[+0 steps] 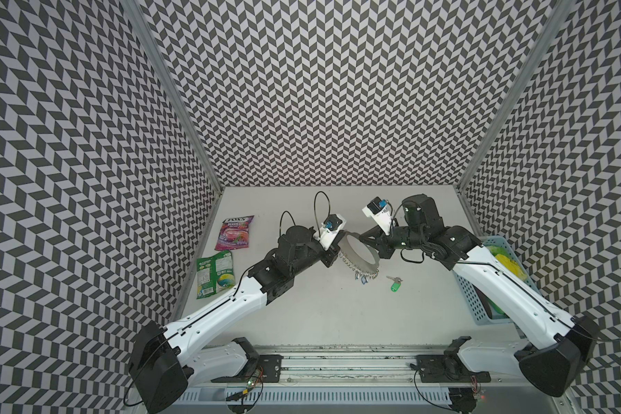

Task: Attach keys to a key ring
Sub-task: Adjust the keyring.

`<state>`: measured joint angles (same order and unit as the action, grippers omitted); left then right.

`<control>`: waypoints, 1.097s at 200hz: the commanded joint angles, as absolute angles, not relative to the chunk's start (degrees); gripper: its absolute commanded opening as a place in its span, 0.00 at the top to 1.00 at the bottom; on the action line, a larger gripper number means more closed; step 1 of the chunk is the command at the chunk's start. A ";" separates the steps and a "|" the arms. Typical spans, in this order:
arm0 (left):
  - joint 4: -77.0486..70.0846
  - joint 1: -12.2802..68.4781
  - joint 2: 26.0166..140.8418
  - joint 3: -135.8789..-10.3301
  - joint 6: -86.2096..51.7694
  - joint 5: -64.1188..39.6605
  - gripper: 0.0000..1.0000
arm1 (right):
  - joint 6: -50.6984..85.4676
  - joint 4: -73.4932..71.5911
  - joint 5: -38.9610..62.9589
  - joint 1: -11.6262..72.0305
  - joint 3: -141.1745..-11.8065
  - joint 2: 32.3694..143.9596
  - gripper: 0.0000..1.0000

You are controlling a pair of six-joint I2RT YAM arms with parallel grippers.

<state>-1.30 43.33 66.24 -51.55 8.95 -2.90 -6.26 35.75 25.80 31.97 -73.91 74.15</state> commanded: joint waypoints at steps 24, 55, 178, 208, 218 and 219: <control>1.71 42.80 64.87 -50.83 7.84 -3.02 0.85 | -8.93 29.88 24.20 31.47 -74.76 71.74 1.00; 1.38 42.80 65.04 -50.76 8.17 -0.48 0.85 | -10.25 30.27 23.75 31.55 -74.11 71.46 1.00; 3.00 47.99 68.54 -54.87 19.15 10.44 0.64 | -12.54 29.85 19.45 31.82 -72.55 72.51 1.00; 1.56 48.08 70.25 -55.86 19.18 10.82 0.62 | -13.27 29.92 18.29 31.99 -72.77 72.30 1.00; 1.07 48.03 70.61 -56.23 19.18 10.56 0.61 | -13.52 29.88 17.78 32.07 -72.71 72.11 1.00; 1.02 48.05 70.64 -56.29 19.17 10.51 0.61 | -13.53 29.88 17.72 32.12 -72.74 72.14 1.00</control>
<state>1.87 47.66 69.95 -53.82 18.44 9.93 -12.53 34.20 19.18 31.70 -72.01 72.60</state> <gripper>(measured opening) 0.380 0.048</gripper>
